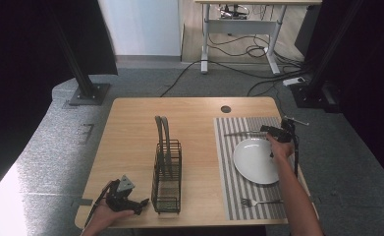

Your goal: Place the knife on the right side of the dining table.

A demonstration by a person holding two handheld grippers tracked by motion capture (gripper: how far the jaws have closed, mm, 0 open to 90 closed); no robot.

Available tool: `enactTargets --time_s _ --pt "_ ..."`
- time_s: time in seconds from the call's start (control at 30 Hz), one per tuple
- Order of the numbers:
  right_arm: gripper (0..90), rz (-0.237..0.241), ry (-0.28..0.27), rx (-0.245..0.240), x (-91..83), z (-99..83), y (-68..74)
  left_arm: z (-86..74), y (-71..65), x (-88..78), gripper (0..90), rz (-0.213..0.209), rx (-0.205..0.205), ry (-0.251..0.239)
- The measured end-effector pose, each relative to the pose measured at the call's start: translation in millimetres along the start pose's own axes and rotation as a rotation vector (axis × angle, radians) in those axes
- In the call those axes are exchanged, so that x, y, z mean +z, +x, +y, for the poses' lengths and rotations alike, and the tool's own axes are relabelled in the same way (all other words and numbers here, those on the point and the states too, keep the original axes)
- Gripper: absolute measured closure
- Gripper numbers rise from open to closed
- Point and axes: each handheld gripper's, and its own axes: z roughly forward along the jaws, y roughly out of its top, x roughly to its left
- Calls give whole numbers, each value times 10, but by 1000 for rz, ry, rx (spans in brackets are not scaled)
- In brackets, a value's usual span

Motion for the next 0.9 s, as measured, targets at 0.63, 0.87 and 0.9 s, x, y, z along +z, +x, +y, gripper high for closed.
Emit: enactTargets --time_s 0.63,0.87,0.9 --pt "418 -52 27 -11 -30 12 57 1 0 0 0 0 0 0" --pt "419 -100 39 -56 -39 11 94 1 1 1 0 0 0 0" --pt "412 -116 39 -74 -40 10 102 1 1 0 0 -1 1 0"
